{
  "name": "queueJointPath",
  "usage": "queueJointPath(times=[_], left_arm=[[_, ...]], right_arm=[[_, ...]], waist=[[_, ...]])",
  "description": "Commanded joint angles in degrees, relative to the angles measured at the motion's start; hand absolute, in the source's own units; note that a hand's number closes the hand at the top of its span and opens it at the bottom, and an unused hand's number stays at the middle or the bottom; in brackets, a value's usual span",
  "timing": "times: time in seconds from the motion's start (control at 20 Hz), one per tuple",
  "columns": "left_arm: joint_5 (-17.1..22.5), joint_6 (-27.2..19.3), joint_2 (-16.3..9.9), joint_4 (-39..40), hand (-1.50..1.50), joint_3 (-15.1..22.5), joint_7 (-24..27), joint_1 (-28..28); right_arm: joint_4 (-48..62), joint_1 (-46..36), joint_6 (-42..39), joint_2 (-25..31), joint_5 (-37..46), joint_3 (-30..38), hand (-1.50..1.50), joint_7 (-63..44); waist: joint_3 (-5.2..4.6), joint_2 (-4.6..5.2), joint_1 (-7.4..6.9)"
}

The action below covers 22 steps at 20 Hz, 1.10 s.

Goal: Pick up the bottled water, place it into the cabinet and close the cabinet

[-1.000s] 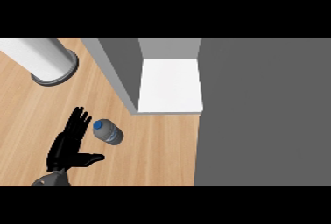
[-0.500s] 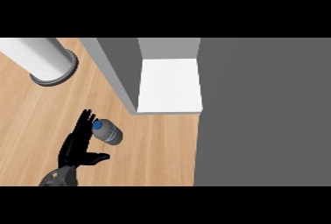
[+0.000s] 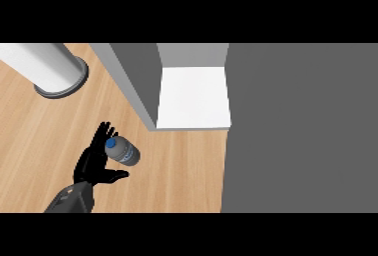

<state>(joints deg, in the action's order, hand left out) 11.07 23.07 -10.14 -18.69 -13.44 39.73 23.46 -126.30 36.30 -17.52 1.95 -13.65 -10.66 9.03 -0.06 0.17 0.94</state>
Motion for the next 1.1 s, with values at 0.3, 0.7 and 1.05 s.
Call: queueJointPath(times=[0.3,0.7,1.05], left_arm=[[0.7,5.02,3.87,6.51,-1.5,-0.7,2.11,2.76],[0.15,9.77,4.18,6.81,-1.5,0.11,1.86,4.13],[-1.19,6.2,6.62,5.17,1.5,1.58,1.52,6.57]], right_arm=[[-0.02,-1.36,1.48,-0.67,1.0,-1.85,-1.5,-1.77],[3.35,-5.85,0.46,0.88,-3.19,2.6,-1.5,-1.82],[3.02,-5.35,2.67,-0.75,-0.67,-0.28,-1.5,-2.48]], waist=[[-0.08,0.19,0.42],[-0.07,0.29,0.19],[-0.02,0.1,-0.03]])
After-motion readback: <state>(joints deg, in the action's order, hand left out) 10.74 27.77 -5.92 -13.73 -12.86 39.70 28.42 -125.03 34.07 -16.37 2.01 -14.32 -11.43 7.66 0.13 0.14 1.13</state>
